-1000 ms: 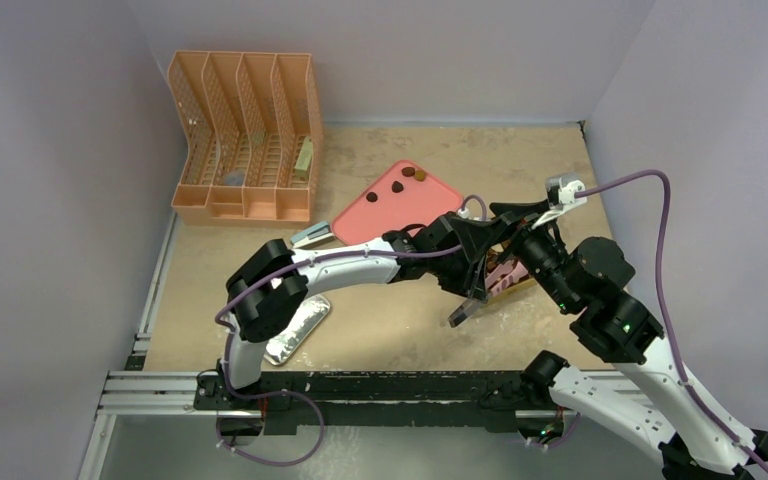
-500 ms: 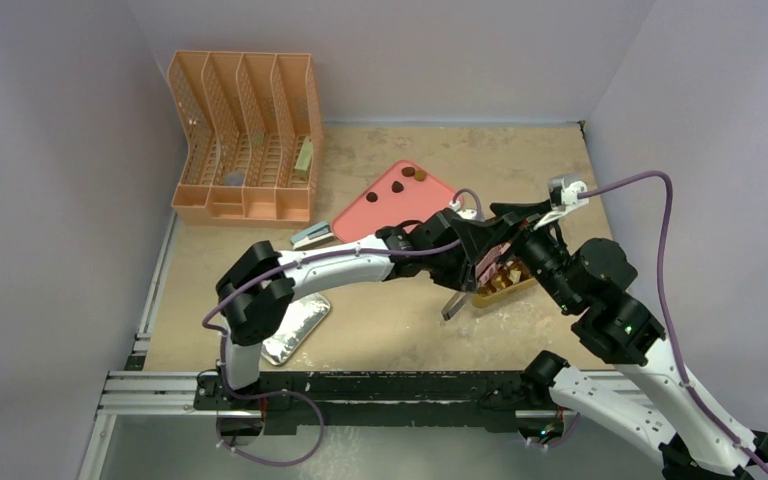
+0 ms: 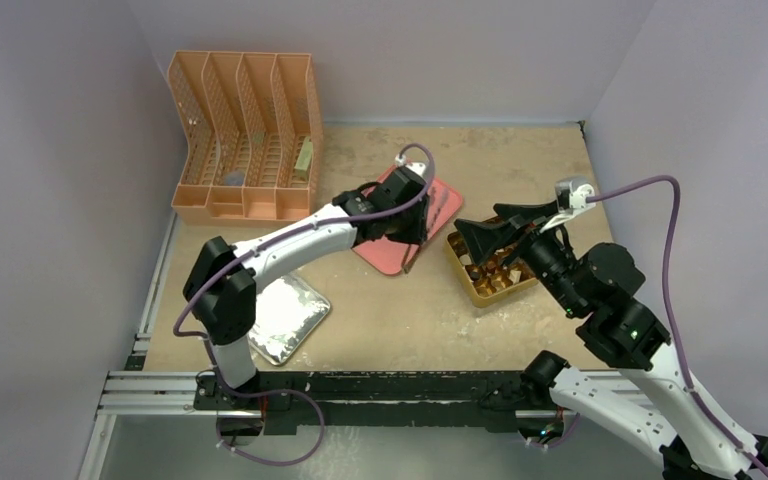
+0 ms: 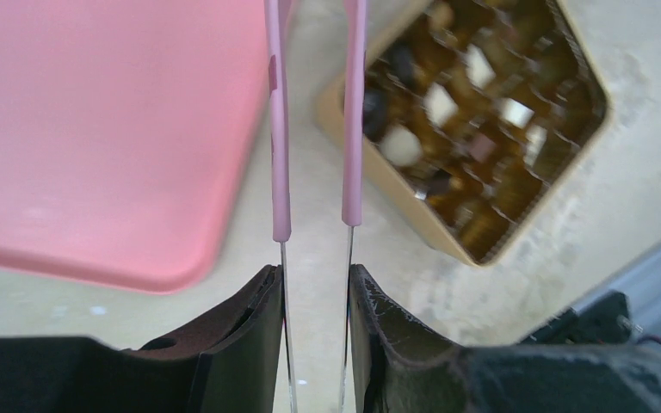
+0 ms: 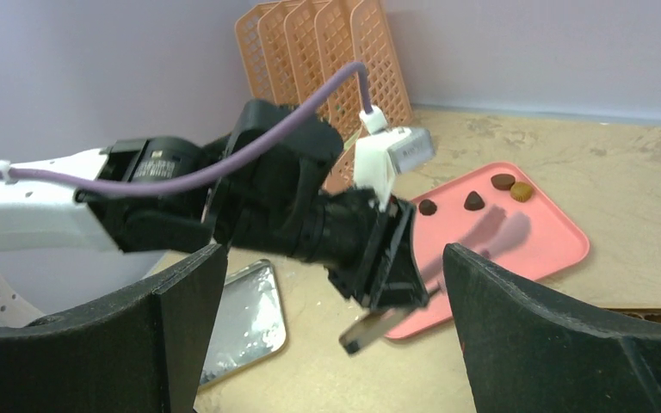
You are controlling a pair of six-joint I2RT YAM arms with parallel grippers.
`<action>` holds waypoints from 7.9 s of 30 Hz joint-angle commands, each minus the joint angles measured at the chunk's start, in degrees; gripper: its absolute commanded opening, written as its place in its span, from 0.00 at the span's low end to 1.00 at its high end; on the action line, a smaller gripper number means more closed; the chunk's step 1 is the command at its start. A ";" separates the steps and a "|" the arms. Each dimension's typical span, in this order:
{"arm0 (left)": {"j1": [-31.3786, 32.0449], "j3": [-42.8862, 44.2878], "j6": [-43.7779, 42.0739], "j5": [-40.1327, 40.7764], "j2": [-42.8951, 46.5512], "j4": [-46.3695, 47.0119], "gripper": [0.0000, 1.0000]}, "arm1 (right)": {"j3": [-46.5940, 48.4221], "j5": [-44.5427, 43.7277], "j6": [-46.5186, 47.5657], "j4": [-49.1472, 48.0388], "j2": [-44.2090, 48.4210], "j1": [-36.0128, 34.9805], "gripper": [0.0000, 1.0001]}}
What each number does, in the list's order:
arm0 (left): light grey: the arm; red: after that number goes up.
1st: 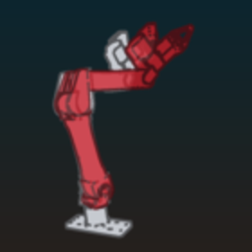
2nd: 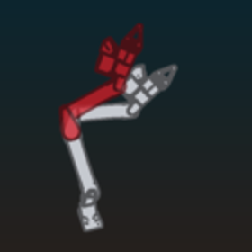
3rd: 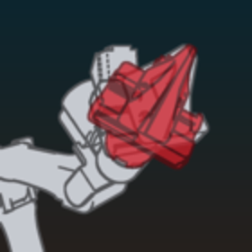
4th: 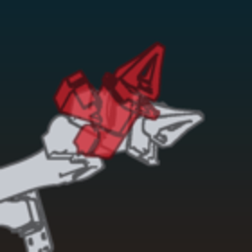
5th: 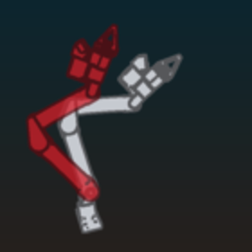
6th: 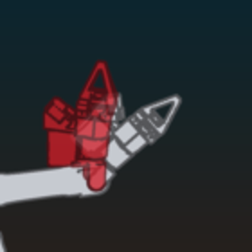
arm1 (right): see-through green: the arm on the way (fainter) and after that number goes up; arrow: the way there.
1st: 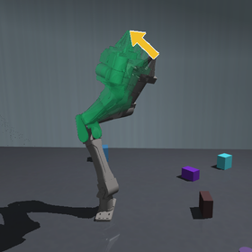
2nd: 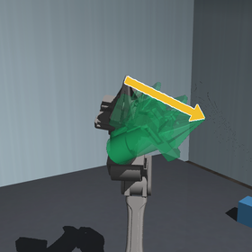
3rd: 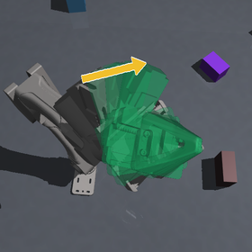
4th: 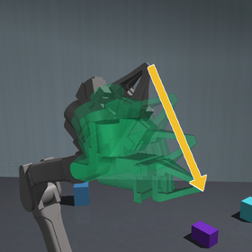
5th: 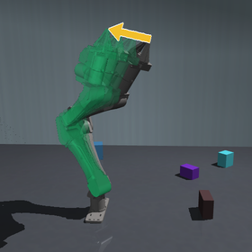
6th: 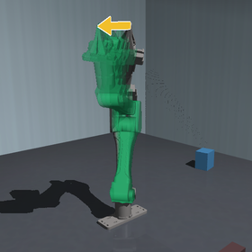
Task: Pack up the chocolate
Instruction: Place the fake chocolate in the packing box, then pick up the fake chocolate from the plate.
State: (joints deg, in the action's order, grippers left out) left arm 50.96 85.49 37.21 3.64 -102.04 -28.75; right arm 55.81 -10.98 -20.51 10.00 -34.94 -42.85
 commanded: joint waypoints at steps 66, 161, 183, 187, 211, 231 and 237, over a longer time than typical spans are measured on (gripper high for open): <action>-14.62 37.16 -9.80 -2.06 -31.67 -12.80 0.35 | -0.69 1.31 0.39 -3.38 0.66 0.03 0.98; -10.05 -5.39 -13.43 9.60 -9.47 11.06 0.30 | -4.37 -0.06 -7.36 -4.25 -5.24 -0.01 0.99; -7.44 -4.30 -14.25 15.83 -13.77 10.08 0.36 | -4.25 -1.50 -6.53 -2.95 -1.90 -0.01 0.99; -7.41 -3.95 -14.27 16.48 -9.55 8.00 0.34 | -4.28 -1.56 -6.53 -2.88 -1.65 0.03 0.99; -6.47 -3.74 -19.63 -2.25 15.14 -3.50 0.31 | -1.20 -4.63 -1.60 -17.33 -20.56 0.27 0.14; -5.96 -4.05 -18.53 -11.38 18.04 4.26 0.31 | -6.84 7.69 -5.35 -23.28 -34.49 5.87 0.16; -5.97 -2.52 -17.34 -8.45 16.35 3.97 0.31 | -6.09 4.76 -4.58 -19.21 -31.86 6.05 0.22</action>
State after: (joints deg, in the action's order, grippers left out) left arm 45.04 79.90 18.41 -6.81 -86.70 -31.09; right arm 49.50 -5.21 -24.93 -12.19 -69.41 -36.88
